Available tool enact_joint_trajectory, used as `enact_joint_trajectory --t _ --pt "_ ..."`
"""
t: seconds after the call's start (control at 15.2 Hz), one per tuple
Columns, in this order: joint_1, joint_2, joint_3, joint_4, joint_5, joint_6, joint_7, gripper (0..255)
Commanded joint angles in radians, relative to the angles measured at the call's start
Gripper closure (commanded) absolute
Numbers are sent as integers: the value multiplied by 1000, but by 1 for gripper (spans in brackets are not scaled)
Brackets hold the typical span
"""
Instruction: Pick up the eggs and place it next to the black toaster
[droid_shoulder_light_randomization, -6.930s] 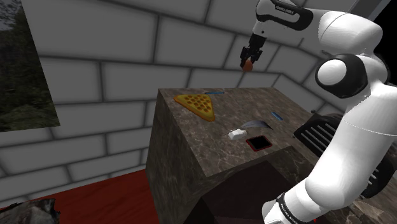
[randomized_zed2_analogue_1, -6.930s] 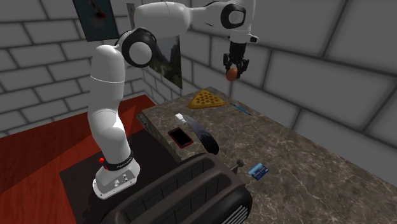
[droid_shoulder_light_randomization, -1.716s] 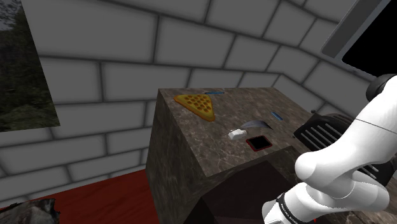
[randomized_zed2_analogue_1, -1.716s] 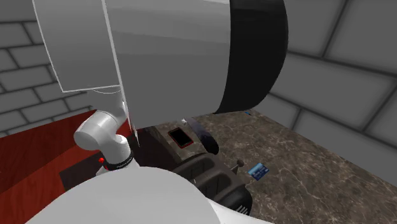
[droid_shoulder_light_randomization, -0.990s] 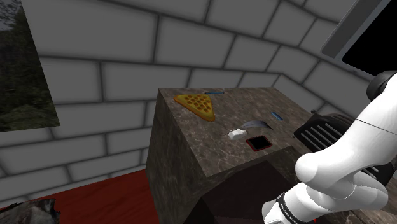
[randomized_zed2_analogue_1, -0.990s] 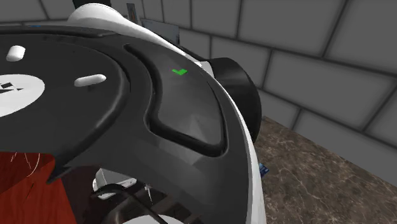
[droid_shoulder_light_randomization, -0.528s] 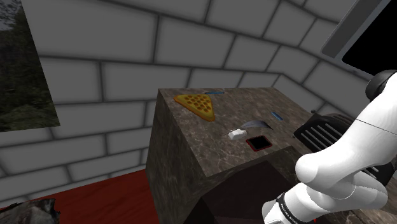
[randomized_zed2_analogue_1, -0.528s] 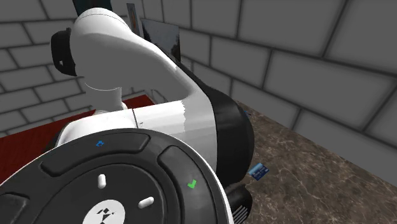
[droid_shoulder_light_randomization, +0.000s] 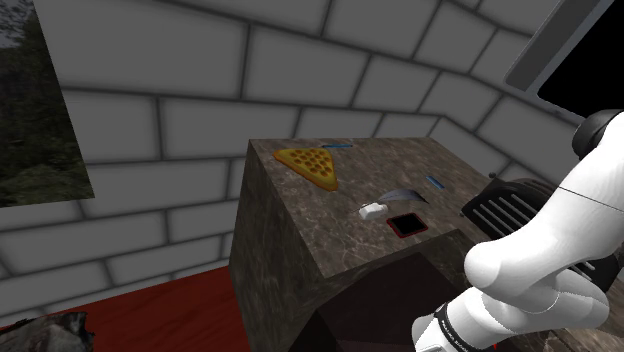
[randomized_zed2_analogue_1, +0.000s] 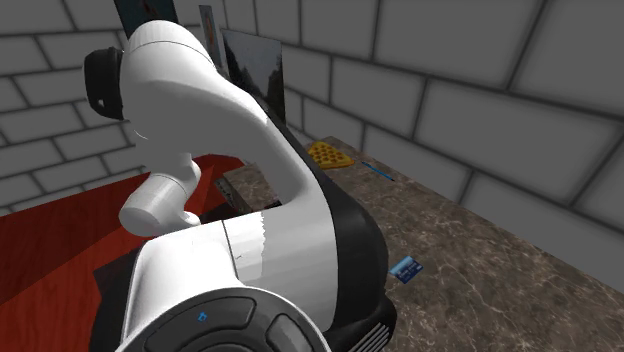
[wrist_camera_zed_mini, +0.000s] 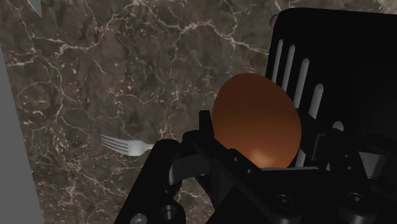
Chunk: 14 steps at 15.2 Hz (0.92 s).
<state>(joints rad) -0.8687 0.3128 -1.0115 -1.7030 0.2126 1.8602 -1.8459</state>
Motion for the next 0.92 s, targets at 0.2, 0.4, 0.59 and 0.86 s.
enact_joint_trajectory --t 0.2,0.4,0.59,0.86 --pt "-8 23 11 -44 22 58 -13 255" --pt "-13 36 19 -72 35 94 -20 255" --pt "-19 51 29 -97 50 128 -29 255" --pt "-30 73 44 -127 73 173 -41 255"
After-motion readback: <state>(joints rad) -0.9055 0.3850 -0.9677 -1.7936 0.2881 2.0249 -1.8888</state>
